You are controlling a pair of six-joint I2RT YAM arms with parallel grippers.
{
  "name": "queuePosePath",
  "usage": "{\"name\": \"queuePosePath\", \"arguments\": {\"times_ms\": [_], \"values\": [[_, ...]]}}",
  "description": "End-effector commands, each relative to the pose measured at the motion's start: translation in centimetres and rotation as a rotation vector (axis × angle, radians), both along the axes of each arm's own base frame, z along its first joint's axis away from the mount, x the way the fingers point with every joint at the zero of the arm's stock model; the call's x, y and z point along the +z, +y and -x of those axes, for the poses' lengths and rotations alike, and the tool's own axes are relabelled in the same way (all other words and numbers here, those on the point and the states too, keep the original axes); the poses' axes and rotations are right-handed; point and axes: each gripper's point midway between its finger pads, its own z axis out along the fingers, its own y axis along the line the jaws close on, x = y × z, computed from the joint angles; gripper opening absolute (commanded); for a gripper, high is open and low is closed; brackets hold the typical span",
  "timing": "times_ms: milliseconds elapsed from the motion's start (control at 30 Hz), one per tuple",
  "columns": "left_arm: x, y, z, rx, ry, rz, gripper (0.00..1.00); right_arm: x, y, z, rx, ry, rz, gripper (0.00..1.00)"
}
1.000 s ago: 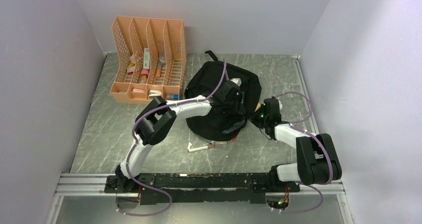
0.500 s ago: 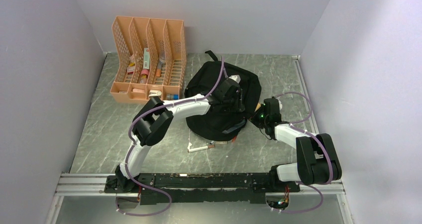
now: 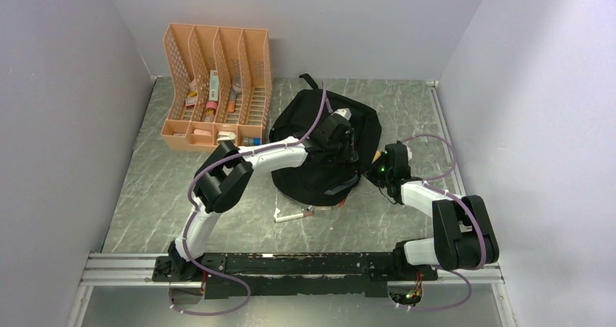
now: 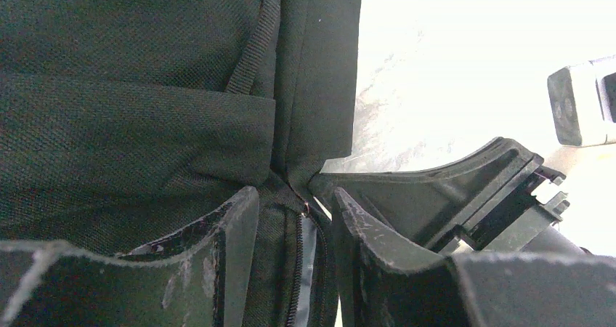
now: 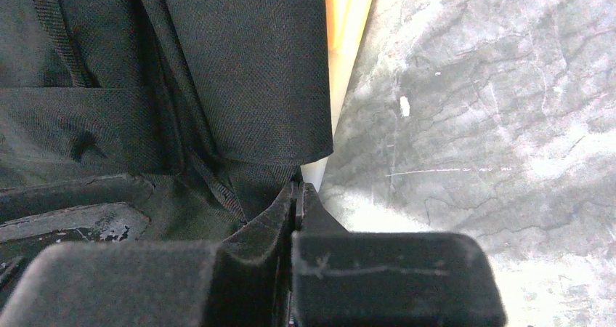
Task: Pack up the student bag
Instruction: Zip the student bag at the center of the board.
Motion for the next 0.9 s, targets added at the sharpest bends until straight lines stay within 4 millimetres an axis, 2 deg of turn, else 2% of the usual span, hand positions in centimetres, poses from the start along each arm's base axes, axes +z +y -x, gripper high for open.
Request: {"name": "queuePosePath", "arguments": {"times_ms": [0, 233, 867], "values": [[-0.2, -1.2, 0.5, -0.019, 0.012, 0.033, 0.46, -3.6, -1.6, 3.8, -0.010, 0.163, 0.076, 0.00], [-1.4, -0.9, 1.2, -0.018, 0.040, 0.020, 0.46, -3.6, -1.6, 3.9, -0.011, 0.159, 0.076, 0.00], [-4.1, -2.0, 0.5, -0.003, 0.066, 0.004, 0.48, -3.5, -1.6, 4.0, -0.008, 0.154, 0.073, 0.00]]}}
